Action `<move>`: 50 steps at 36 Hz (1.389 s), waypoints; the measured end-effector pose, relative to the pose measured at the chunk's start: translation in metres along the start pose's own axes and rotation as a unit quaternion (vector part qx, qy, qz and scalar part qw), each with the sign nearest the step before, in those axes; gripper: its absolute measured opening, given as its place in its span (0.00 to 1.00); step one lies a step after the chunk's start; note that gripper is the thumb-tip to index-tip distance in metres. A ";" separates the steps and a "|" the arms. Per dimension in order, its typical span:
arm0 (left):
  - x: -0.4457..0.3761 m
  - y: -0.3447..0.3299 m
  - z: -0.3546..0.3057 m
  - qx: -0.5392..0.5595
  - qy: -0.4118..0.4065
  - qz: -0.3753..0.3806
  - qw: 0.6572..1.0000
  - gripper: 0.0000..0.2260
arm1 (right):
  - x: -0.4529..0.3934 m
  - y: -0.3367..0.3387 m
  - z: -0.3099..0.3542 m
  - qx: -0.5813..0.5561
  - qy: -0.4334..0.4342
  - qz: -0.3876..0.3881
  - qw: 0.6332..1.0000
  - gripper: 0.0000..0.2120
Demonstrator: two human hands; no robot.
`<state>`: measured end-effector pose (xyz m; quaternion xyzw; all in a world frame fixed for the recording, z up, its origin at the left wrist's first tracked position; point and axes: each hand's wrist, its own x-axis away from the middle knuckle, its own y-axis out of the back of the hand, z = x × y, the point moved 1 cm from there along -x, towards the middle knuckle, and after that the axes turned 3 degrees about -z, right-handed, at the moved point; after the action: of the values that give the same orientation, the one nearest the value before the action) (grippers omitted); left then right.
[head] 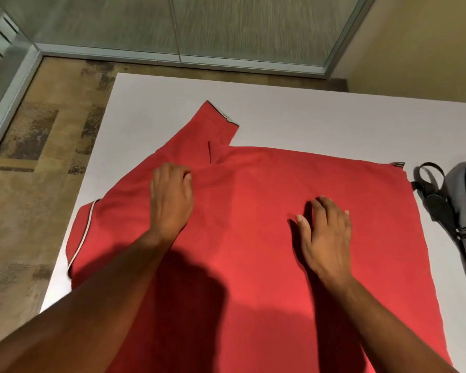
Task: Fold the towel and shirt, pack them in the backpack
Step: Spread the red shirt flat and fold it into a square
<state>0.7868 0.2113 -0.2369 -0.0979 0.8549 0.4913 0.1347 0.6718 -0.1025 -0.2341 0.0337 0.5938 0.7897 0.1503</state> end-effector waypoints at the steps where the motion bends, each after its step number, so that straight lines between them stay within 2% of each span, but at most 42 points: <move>1: -0.011 -0.004 -0.001 0.014 -0.002 -0.003 1.000 0.07 | -0.011 -0.003 0.007 -0.006 0.005 0.001 1.000 0.30; 5: -0.051 -0.013 -0.006 0.089 0.031 -0.011 0.996 0.10 | -0.050 -0.017 0.035 -0.022 0.016 0.009 1.000 0.30; 8: -0.075 -0.016 -0.007 0.094 0.053 0.001 0.994 0.11 | -0.073 -0.028 0.054 -0.026 0.027 0.020 0.999 0.29; 11: -0.097 -0.020 -0.006 0.071 0.122 0.015 0.990 0.16 | -0.091 -0.039 0.067 -0.016 0.034 0.026 0.999 0.28; 13: -0.109 -0.023 -0.002 0.052 0.191 0.051 0.979 0.21 | -0.100 -0.046 0.069 -0.013 0.023 0.022 0.999 0.29; 16: -0.121 -0.028 0.008 -0.024 0.212 0.104 0.971 0.18 | -0.101 -0.058 0.066 -0.001 0.016 0.014 1.000 0.30; 19: -0.125 -0.035 0.015 -0.037 0.191 0.072 0.978 0.10 | -0.098 -0.065 0.064 0.016 0.020 0.002 1.000 0.31; 26: -0.136 -0.028 0.016 0.061 0.277 -0.055 0.957 0.06 | -0.097 -0.064 0.064 0.032 0.022 0.009 0.999 0.34; 29: -0.143 -0.024 0.021 0.089 0.291 -0.071 0.950 0.06 | -0.097 -0.064 0.065 0.035 0.022 0.014 0.999 0.34; 33: -0.135 -0.024 0.024 0.106 0.254 -0.060 0.959 0.07 | -0.097 -0.063 0.067 0.037 0.023 0.021 0.999 0.34; 36: -0.124 -0.029 0.021 0.097 0.223 -0.046 0.969 0.16 | -0.097 -0.063 0.068 0.046 0.025 0.022 0.998 0.34; 39: -0.104 -0.038 0.011 0.027 0.138 -0.030 0.990 0.23 | -0.097 -0.062 0.068 0.051 0.025 0.024 0.998 0.34; 44: -0.059 -0.051 -0.013 -0.010 0.016 0.046 0.999 0.27 | -0.097 -0.062 0.069 0.052 0.025 0.030 0.998 0.35; 47: -0.037 -0.057 -0.010 -0.056 0.011 0.107 0.993 0.29 | -0.096 -0.063 0.069 0.050 0.021 0.031 0.998 0.35; 50: -0.030 -0.056 0.009 -0.109 -0.004 0.137 0.985 0.31 | -0.096 -0.063 0.068 0.049 0.023 0.032 0.998 0.35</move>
<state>0.8334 0.1920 -0.2772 0.0076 0.8011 0.5957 0.0579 0.7913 -0.0501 -0.2621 0.0422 0.6336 0.7648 0.1094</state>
